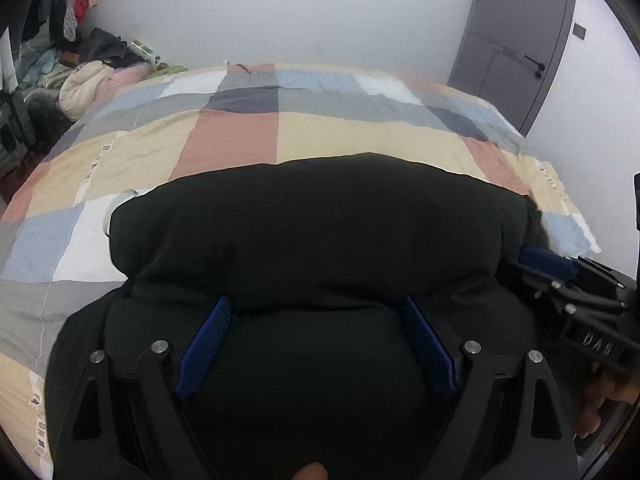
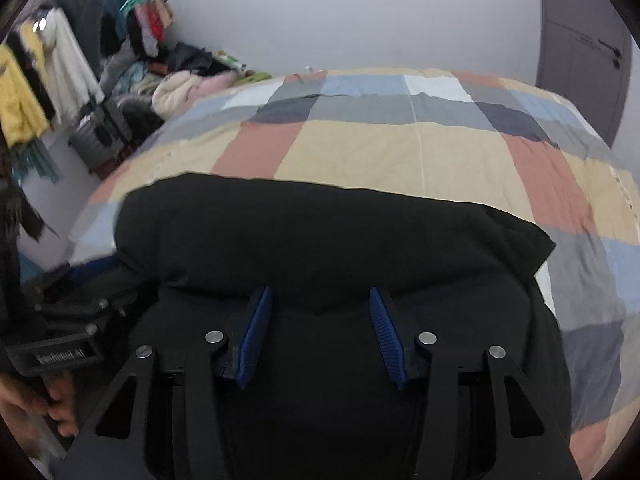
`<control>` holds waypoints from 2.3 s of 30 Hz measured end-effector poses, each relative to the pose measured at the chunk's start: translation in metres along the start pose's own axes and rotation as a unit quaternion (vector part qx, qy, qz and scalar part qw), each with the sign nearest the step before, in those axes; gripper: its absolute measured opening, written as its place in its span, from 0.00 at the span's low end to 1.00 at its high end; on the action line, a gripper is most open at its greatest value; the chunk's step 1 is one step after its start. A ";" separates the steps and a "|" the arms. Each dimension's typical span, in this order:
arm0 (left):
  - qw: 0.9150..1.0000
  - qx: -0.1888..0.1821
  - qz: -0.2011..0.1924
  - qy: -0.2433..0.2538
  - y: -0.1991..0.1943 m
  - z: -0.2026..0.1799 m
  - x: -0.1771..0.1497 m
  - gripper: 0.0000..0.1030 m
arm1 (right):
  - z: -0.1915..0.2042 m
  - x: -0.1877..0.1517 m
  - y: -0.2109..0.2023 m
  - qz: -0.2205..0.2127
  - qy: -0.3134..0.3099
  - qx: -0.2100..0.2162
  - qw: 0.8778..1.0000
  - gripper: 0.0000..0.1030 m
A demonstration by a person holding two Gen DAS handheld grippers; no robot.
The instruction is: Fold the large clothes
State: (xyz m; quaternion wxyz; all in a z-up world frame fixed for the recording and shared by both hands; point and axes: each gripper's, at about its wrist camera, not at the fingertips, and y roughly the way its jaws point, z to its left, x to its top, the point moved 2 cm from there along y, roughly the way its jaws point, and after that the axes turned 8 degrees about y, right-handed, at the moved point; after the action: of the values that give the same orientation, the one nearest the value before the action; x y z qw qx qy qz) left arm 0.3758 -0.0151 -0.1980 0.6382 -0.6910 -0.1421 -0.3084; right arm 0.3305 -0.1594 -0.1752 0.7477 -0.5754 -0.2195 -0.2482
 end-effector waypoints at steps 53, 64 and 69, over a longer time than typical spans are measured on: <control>0.976 -0.094 -0.008 -0.198 0.009 0.161 -0.060 0.62 | -0.202 -0.023 0.005 0.048 0.254 0.114 0.959 0.89; 0.959 -0.088 -0.143 -0.229 -0.047 0.157 -0.048 0.06 | -0.160 0.009 -0.034 -0.028 0.141 0.073 0.987 0.07; 0.951 -0.089 -0.204 -0.217 -0.080 0.155 -0.028 0.05 | -0.154 0.032 -0.067 -0.104 0.129 0.085 0.983 0.05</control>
State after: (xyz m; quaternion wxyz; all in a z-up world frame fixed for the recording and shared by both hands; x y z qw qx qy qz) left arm 0.3452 0.1526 -0.1501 0.4516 -0.7514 -0.3868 -0.2860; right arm 0.3199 -0.3264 -0.1425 0.7858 -0.4472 -0.2006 -0.3773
